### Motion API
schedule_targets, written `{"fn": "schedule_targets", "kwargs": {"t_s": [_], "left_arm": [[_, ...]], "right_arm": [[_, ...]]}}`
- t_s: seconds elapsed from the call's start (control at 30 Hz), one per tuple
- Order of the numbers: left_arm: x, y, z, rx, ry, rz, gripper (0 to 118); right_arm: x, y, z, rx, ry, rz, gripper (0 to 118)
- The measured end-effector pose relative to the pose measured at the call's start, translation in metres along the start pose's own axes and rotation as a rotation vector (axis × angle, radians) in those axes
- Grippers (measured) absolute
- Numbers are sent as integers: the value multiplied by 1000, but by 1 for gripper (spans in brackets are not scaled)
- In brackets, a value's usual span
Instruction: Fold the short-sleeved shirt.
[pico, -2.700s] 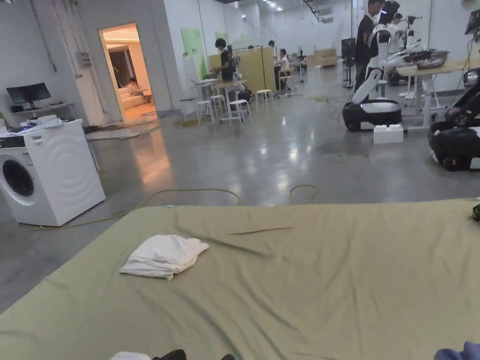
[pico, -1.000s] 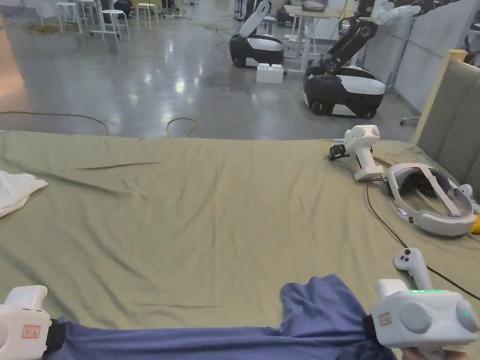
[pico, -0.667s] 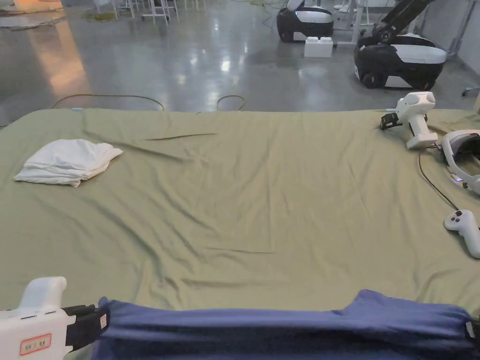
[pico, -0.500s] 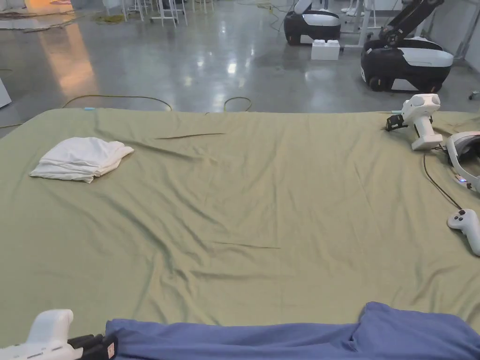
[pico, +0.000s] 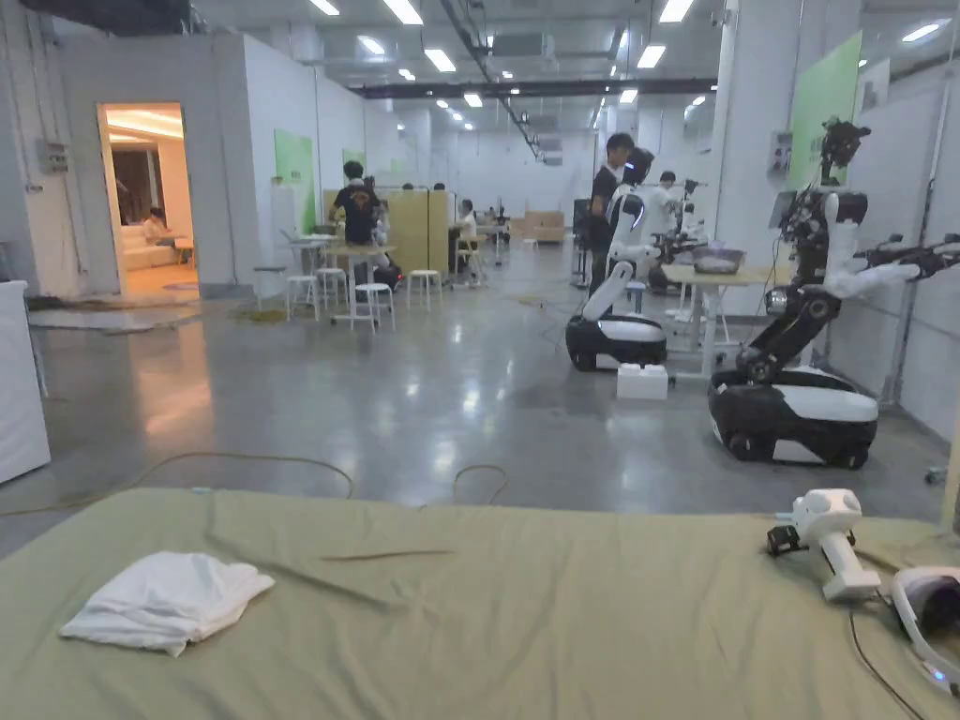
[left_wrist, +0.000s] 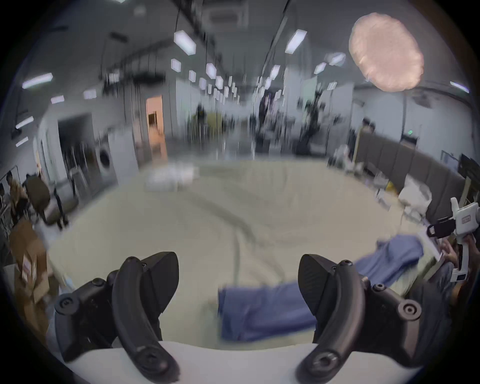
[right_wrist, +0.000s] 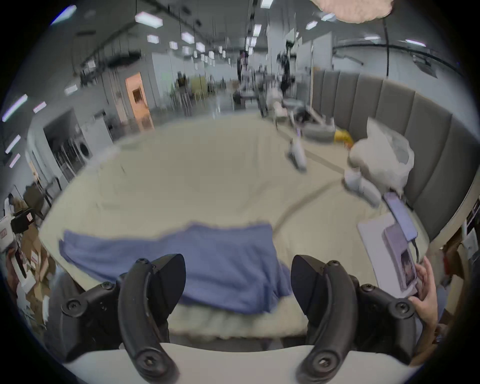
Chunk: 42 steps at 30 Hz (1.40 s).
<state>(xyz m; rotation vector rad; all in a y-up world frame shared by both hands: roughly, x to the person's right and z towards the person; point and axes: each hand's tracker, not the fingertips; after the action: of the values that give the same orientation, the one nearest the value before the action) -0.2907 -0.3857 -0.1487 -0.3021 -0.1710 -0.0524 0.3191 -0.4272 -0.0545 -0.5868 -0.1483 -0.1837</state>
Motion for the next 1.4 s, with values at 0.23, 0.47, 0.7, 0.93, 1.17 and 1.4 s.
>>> {"fn": "schedule_targets", "kwargs": {"t_s": [0.23,0.47,0.7,0.93,1.17,1.4], "left_arm": [[39,86,106,374,66,-26,99],[44,98,131,312,-22,55,32],[52,104,145,369,-18,19,1],[60,114,144,369,-44,-43,0],[47,104,134,365,-54,-24,0],[13,68,76,105,-113,34,83]], "right_arm": [[-77,53,117,462,106,67,85],[-124,51,164,547,199,196,6],[-140,47,168,523,221,229,0],[-137,52,167,545,230,168,0],[-132,53,163,531,219,148,0],[-119,44,154,476,192,114,0]]}}
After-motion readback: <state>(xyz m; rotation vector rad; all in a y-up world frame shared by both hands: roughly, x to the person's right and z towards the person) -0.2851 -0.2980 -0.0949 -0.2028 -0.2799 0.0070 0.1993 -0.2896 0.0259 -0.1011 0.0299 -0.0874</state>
